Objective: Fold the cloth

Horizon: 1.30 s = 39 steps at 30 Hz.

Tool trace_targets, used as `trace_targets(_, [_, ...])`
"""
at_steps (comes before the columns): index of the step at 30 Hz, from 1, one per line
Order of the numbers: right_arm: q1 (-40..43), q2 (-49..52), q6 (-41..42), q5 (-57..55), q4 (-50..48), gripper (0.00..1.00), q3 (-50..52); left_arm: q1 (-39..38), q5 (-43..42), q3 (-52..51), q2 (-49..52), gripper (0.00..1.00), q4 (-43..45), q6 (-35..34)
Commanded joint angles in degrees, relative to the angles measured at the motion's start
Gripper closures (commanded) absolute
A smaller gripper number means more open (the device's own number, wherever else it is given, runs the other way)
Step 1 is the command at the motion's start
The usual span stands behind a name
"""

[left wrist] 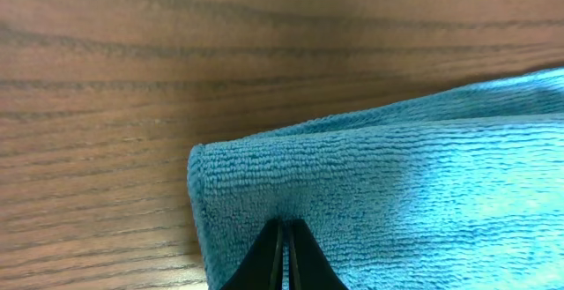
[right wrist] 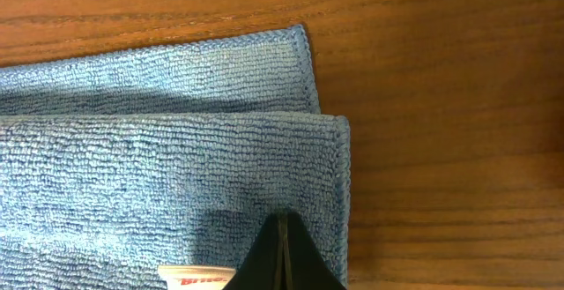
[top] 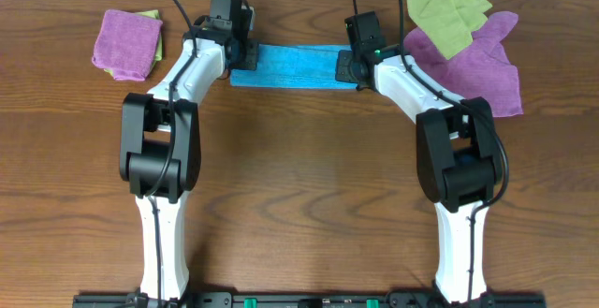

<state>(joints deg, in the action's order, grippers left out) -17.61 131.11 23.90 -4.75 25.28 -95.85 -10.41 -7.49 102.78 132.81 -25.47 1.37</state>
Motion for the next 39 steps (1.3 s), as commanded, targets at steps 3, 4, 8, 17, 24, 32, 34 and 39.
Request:
trace_targets(3, [-0.5,0.3,0.9,-0.8,0.9,0.99,-0.5,-0.1,0.8,-1.0,2.2,0.94,0.0,0.4])
trace_targets(4, [-0.5,0.3,0.9,-0.8,1.0,0.98,-0.5,-0.1,0.8,-1.3,2.3,0.94,0.0,0.4])
trace_targets(8, [-0.5,0.3,0.9,-0.7,2.5,0.98,-0.5,-0.2,0.4,-2.7,2.8,0.94,-0.9,0.4])
trace_targets(17, [-1.2,0.3,2.2,0.4,14.8,0.99,-0.5,-1.2,0.5,-2.9,2.8,0.94,-15.9,0.3])
trace_targets(24, [-4.5,0.3,2.3,0.3,19.4,0.99,-0.5,-1.4,0.5,-2.9,2.8,0.94,-25.1,-0.7])
trace_targets(32, [-7.7,0.3,7.0,-3.6,27.2,0.99,-0.5,-1.4,0.5,-2.9,2.8,0.94,-28.4,-1.4])
trace_targets(34, [-7.8,0.3,6.9,-3.7,29.2,0.99,-0.5,-1.4,0.5,-2.9,2.8,0.94,-28.9,-1.4])
trace_targets(39, [-7.8,0.1,6.6,-4.0,31.6,0.99,-0.5,-1.4,0.5,-2.9,2.8,0.94,-29.2,-1.8])
